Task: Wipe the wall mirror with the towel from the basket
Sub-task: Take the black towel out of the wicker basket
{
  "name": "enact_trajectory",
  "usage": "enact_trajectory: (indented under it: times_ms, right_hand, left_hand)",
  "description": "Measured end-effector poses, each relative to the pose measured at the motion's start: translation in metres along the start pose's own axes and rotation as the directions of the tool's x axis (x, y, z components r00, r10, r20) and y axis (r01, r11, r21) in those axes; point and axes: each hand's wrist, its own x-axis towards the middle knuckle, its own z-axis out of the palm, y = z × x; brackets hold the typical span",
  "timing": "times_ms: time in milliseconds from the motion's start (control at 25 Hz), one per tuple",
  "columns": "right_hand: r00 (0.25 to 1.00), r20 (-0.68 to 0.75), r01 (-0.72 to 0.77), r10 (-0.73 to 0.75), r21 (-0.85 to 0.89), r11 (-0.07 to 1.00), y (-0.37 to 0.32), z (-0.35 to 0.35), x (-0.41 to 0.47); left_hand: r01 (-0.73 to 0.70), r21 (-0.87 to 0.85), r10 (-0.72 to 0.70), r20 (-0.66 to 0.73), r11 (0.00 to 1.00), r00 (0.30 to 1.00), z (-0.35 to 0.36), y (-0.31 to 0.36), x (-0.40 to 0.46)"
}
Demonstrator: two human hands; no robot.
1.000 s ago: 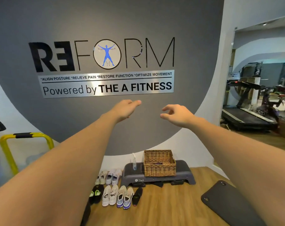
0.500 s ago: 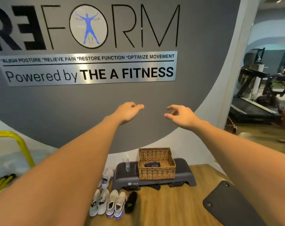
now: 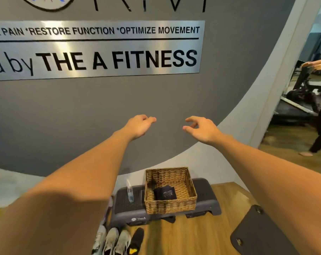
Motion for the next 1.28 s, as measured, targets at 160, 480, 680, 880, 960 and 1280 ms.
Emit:
enact_trajectory:
  times_ms: [160,480,680,880,960,1280]
  right_hand:
    - [0.993,0.072,-0.092,0.091,0.009,0.996,0.051,0.041,0.101]
    - [0.941,0.203,-0.290,0.270,0.076,0.954,0.146,0.190,0.268]
    - [0.860,0.302,-0.452,0.412,0.072,0.889,0.235,0.315,0.319]
    - [0.785,0.418,-0.519,0.457,0.042,0.854,0.352,0.460,0.346]
    - [0.761,0.450,-0.543,0.467,0.048,0.839,0.400,0.520,0.346]
    - [0.613,0.578,-0.585,0.538,-0.125,0.801,0.542,0.702,0.325]
  left_hand:
    - [0.062,-0.025,-0.061,0.046,0.998,0.997,0.026,-0.034,0.110]
    - [0.238,-0.042,-0.228,0.171,0.970,0.959,0.112,-0.171,0.313]
    - [0.390,0.011,-0.373,0.314,0.921,0.873,0.214,-0.287,0.387]
    - [0.549,0.051,-0.517,0.418,0.835,0.747,0.350,-0.431,0.443]
    - [0.588,0.073,-0.556,0.437,0.806,0.707,0.400,-0.484,0.452]
    - [0.667,0.269,-0.709,0.415,0.695,0.571,0.553,-0.628,0.467]
